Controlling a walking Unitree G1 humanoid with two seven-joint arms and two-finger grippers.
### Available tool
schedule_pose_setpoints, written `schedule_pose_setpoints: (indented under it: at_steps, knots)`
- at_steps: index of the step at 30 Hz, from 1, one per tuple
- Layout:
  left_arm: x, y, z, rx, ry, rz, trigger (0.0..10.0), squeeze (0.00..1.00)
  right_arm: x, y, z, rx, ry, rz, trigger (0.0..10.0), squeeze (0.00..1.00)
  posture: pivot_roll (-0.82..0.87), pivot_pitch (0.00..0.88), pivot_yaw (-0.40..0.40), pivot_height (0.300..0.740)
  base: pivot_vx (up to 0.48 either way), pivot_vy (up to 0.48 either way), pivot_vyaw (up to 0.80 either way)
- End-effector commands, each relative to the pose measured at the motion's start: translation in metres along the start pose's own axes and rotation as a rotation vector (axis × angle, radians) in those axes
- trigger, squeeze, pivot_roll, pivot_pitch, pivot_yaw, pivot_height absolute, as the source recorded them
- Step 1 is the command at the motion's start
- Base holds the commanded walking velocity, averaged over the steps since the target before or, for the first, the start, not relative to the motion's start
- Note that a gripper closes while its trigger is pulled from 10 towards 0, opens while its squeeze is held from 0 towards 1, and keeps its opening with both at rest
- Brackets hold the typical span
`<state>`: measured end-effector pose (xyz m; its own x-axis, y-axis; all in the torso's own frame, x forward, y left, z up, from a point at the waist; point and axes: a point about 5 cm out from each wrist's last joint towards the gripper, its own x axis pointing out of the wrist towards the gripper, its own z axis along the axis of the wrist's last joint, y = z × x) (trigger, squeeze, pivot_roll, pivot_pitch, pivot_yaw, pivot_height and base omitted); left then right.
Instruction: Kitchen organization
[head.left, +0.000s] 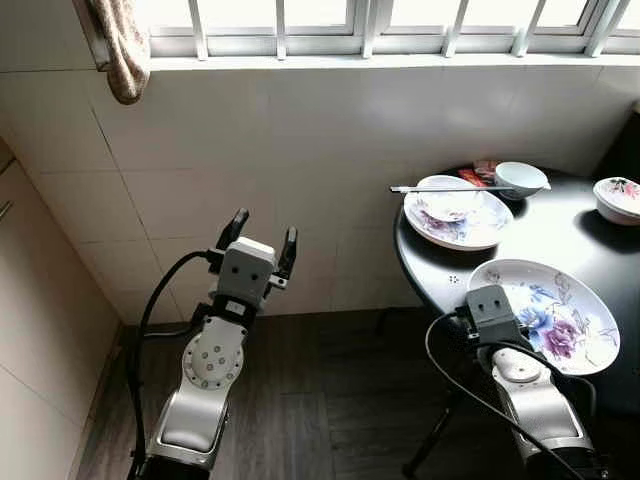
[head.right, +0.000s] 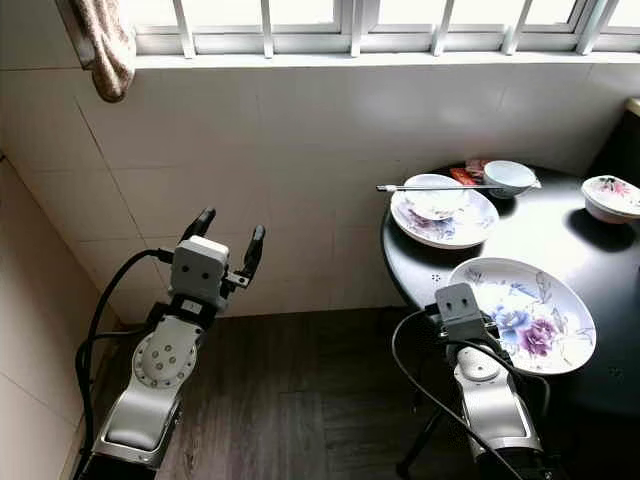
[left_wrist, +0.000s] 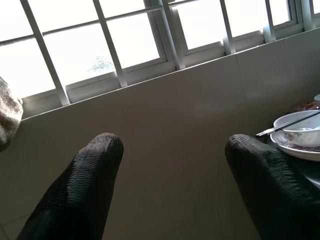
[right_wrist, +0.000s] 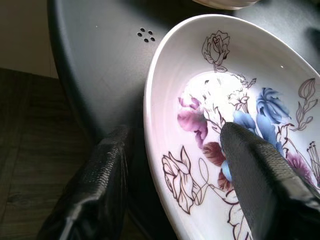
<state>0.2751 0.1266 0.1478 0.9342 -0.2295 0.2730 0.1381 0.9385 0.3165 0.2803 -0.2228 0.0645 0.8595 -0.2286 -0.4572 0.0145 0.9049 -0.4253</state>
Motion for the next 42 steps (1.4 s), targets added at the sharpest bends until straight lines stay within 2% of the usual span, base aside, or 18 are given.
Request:
schedule_pose_setpoints:
  at_steps: [1, 2, 3, 4, 5, 6, 16, 24, 29, 32, 36, 42]
  knots:
    - [0.001, -0.001, -0.002, 0.004, 0.015, -0.001, 10.0, 0.0, 0.002, -0.003, 0.002, 0.008, -0.006, 0.003, 8.4, 0.0, 0.06, 0.0, -0.052, 0.74, 0.0, 0.0, 0.0]
    - [0.0, -0.001, -0.002, 0.004, 0.017, -0.003, 10.0, 0.0, 0.003, -0.003, 0.001, 0.024, 0.001, 0.013, 5.0, 0.0, 0.06, 0.0, -0.052, 0.74, 0.0, 0.0, 0.0]
    - [0.0, -0.001, -0.003, 0.004, 0.019, -0.003, 10.0, 0.0, 0.004, -0.004, 0.0, 0.049, 0.011, 0.025, 3.1, 0.0, 0.06, 0.0, -0.052, 0.74, 0.0, 0.0, 0.0]
    - [0.0, -0.001, -0.003, 0.004, 0.02, -0.003, 10.0, 0.0, 0.004, -0.004, 0.0, 0.056, 0.012, 0.029, 3.1, 0.0, 0.06, 0.0, -0.052, 0.74, 0.0, 0.0, 0.0]
    - [0.0, -0.001, -0.003, 0.004, 0.02, -0.003, 10.0, 0.0, 0.004, -0.004, 0.0, 0.061, 0.012, 0.031, 2.3, 0.0, 0.06, 0.0, -0.052, 0.74, 0.0, 0.0, 0.0]
    - [0.0, -0.001, -0.003, 0.004, 0.02, -0.002, 10.0, 0.0, 0.004, -0.004, 0.0, 0.07, 0.014, 0.036, 0.0, 0.0, 0.06, 0.0, -0.053, 0.74, 0.0, 0.0, 0.0]
    - [0.001, -0.001, -0.004, 0.002, 0.029, -0.002, 10.0, 0.0, 0.006, -0.011, -0.001, 0.018, 0.043, 0.021, 0.0, 0.0, 0.05, 0.0, -0.055, 0.74, 0.0, 0.0, 0.0]
    - [0.001, -0.002, -0.005, 0.002, 0.039, -0.002, 10.0, 0.0, 0.004, -0.004, -0.004, 0.061, 0.069, 0.043, 0.0, 0.0, 0.06, 0.0, -0.056, 0.74, 0.0, 0.0, 0.0]
    - [0.0, -0.002, -0.006, 0.001, 0.043, -0.002, 10.0, 0.0, 0.003, -0.007, 0.002, 0.036, 0.034, 0.017, 0.0, 0.0, 0.05, 0.0, -0.056, 0.74, 0.0, 0.0, 0.0]
    - [0.0, -0.002, -0.006, 0.001, 0.046, -0.003, 10.0, 0.0, 0.002, -0.01, 0.009, 0.005, -0.005, -0.016, 0.0, 0.0, 0.05, 0.0, -0.056, 0.74, 0.0, 0.0, 0.0]
    - [-0.001, -0.002, -0.008, 0.001, 0.055, -0.001, 10.0, 0.0, -0.008, -0.024, 0.045, -0.133, -0.231, -0.192, 0.0, 0.0, 0.05, 0.0, -0.057, 0.74, 0.0, 0.0, 0.0]
    - [0.0, -0.002, -0.008, 0.0, 0.057, 0.0, 10.0, 0.0, -0.018, -0.019, 0.072, -0.132, -0.402, -0.207, 0.0, 0.0, 0.06, 0.0, -0.057, 0.74, 0.0, 0.0, 0.0]
